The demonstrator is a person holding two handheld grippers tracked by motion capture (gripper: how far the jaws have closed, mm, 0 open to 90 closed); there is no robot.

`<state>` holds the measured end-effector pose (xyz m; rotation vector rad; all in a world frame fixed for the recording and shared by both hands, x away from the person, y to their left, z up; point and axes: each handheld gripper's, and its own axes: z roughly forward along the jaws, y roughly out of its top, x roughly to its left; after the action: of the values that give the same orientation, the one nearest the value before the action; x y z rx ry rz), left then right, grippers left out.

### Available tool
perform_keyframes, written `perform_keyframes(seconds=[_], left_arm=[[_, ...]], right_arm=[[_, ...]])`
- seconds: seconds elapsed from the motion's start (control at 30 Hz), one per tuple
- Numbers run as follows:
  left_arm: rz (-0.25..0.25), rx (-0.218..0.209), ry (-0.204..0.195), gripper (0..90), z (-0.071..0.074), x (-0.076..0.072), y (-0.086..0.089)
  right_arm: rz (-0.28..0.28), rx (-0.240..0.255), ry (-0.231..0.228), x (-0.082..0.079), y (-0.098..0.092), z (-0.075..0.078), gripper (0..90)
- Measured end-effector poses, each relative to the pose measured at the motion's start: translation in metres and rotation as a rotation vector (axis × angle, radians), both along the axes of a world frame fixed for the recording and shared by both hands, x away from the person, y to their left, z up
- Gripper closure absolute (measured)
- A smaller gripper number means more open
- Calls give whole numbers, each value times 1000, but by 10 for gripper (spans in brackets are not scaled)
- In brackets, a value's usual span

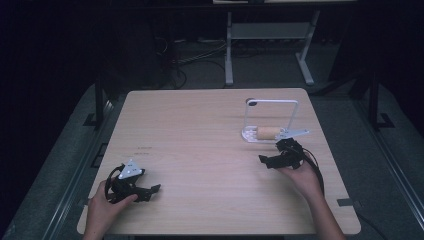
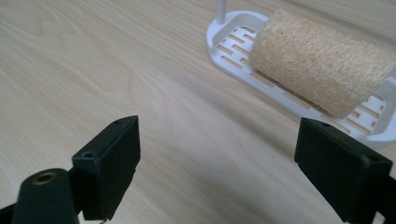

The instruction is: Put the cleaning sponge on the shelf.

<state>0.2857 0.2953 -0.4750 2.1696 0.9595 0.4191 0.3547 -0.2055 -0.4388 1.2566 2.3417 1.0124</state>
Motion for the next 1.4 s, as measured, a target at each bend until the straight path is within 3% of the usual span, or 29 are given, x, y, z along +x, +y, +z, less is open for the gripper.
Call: perform_keyframes(seconds=[0.7, 1.17, 1.4], left_arm=[[0, 0, -1, 130, 0, 0, 0], [-1, 0, -1, 130, 0, 0, 0], [-1, 0, -1, 130, 0, 0, 0]], right_arm=[[65, -5, -11, -34, 16, -11, 27], [90, -3, -13, -59, 22, -22, 27], [108, -29, -7, -68, 27, -31, 27]])
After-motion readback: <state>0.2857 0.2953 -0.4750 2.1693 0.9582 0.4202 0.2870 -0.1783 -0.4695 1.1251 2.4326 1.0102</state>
